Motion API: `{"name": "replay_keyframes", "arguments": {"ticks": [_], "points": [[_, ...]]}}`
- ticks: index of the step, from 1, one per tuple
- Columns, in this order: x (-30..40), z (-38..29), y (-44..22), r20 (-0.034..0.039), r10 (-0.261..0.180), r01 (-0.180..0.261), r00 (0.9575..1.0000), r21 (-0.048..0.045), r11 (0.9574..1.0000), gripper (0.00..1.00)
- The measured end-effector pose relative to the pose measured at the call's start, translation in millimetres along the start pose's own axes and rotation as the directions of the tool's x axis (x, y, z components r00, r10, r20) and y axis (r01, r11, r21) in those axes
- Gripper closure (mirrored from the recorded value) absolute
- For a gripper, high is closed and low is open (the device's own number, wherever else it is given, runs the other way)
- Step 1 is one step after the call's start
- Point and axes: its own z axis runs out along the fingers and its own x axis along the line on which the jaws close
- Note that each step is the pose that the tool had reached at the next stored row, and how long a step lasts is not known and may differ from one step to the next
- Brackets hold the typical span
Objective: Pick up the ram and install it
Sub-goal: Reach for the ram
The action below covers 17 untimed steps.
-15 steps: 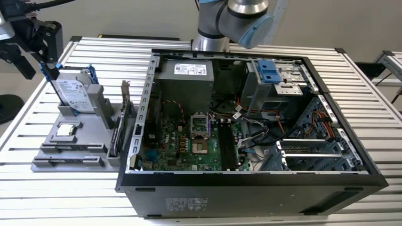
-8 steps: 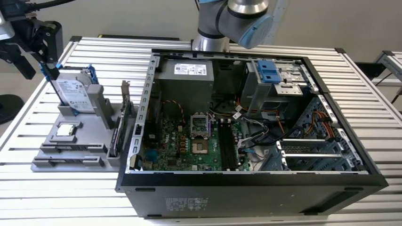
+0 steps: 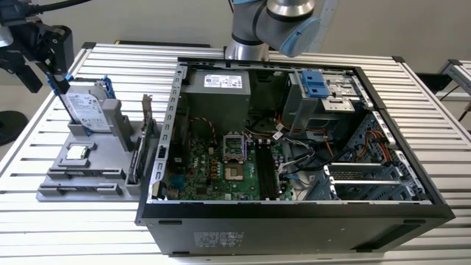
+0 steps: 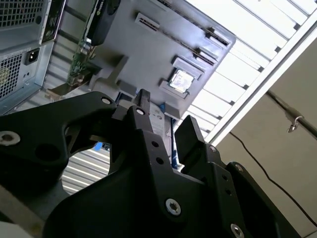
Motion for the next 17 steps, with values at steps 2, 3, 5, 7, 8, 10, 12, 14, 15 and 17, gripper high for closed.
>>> {"name": "replay_keyframes", "arguments": {"ticks": [2,3,5,7,8,10,12,14,15,17], "points": [[0.0,0.1,0.0,0.0013,0.024,-0.024,0.9997,0.0004,0.9997,0.00],[0.0,0.0,0.0,0.0019,0.037,-0.037,0.9993,0.0007,0.9993,0.00],[0.0,0.0,0.0,0.0030,0.061,-0.061,0.9981,0.0011,0.9981,0.00],[0.0,0.0,0.0,0.0042,0.082,-0.082,0.9966,0.0014,0.9966,0.00],[0.0,0.0,0.0,0.0047,0.092,-0.092,0.9958,0.0015,0.9958,0.00],[0.0,0.0,0.0,0.0055,0.108,-0.108,0.9941,0.0017,0.9941,0.00],[0.0,0.0,0.0,0.0062,0.121,-0.121,0.9926,0.0019,0.9926,0.00],[0.0,0.0,0.0,0.0068,0.133,-0.133,0.9911,0.0020,0.9911,0.00],[0.0,0.0,0.0,0.0071,0.138,-0.138,0.9904,0.0021,0.9904,0.00],[0.0,0.0,0.0,0.0077,0.149,-0.149,0.9887,0.0022,0.9888,0.00]]}}
